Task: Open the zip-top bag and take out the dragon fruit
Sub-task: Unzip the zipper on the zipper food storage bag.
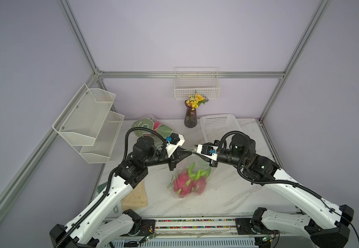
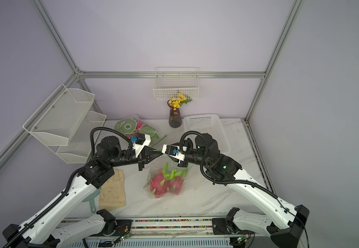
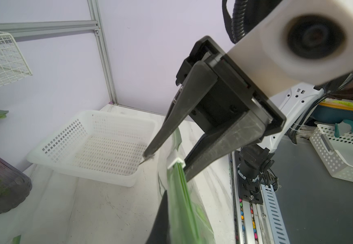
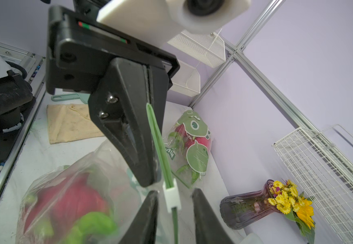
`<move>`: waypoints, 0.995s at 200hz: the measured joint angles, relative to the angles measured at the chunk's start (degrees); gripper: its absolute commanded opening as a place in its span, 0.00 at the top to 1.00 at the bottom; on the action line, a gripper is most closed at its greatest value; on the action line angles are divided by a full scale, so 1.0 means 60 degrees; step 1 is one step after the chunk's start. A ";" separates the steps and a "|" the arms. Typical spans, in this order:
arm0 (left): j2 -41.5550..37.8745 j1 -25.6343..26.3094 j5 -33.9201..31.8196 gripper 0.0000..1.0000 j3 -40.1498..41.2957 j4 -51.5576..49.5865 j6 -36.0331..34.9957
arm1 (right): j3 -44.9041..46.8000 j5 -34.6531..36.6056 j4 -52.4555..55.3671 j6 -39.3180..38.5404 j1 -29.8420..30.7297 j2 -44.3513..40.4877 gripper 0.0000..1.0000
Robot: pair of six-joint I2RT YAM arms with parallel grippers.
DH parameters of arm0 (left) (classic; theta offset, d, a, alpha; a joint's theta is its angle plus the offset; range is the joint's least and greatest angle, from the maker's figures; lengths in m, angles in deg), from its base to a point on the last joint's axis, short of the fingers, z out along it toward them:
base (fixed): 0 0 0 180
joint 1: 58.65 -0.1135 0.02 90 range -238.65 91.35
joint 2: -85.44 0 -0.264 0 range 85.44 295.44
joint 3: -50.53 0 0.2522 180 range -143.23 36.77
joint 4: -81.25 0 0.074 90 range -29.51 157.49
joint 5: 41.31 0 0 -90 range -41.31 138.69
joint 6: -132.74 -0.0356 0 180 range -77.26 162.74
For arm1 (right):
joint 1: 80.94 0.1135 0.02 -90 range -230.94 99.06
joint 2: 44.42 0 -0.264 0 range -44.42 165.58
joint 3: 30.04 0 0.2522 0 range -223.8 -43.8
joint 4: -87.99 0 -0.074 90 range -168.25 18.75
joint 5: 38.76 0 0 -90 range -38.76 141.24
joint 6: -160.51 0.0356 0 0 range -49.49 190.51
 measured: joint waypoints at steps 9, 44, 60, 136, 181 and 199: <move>0.0025 -0.0004 0.0011 1.00 0.0000 -0.0073 0.0004 | 0.0000 -0.0069 -0.0102 -0.0025 0.0000 0.0007 0.75; 0.0142 -0.0011 0.0029 1.00 0.0000 -0.0175 0.0018 | 0.0000 -0.0219 -0.0233 -0.0193 0.0000 0.0087 0.83; 0.0160 -0.0011 0.0040 1.00 -0.0004 -0.0193 0.0076 | -0.0004 -0.0240 -0.0237 -0.0255 0.0000 0.0186 0.86; 0.0164 -0.0073 0.0040 1.00 -0.0018 -0.0426 0.0135 | -0.0004 -0.0208 -0.0306 -0.0583 0.0000 0.0291 0.66; 0.0164 -0.0117 0.0098 1.00 -0.0018 -0.0419 0.0058 | -0.0004 -0.0146 -0.0248 -0.0586 0.0000 0.0178 0.66; 0.0160 -0.0124 0.0109 1.00 -0.0018 -0.0423 -0.0076 | -0.0004 -0.0157 0.0000 -0.0586 0.0000 0.0182 0.67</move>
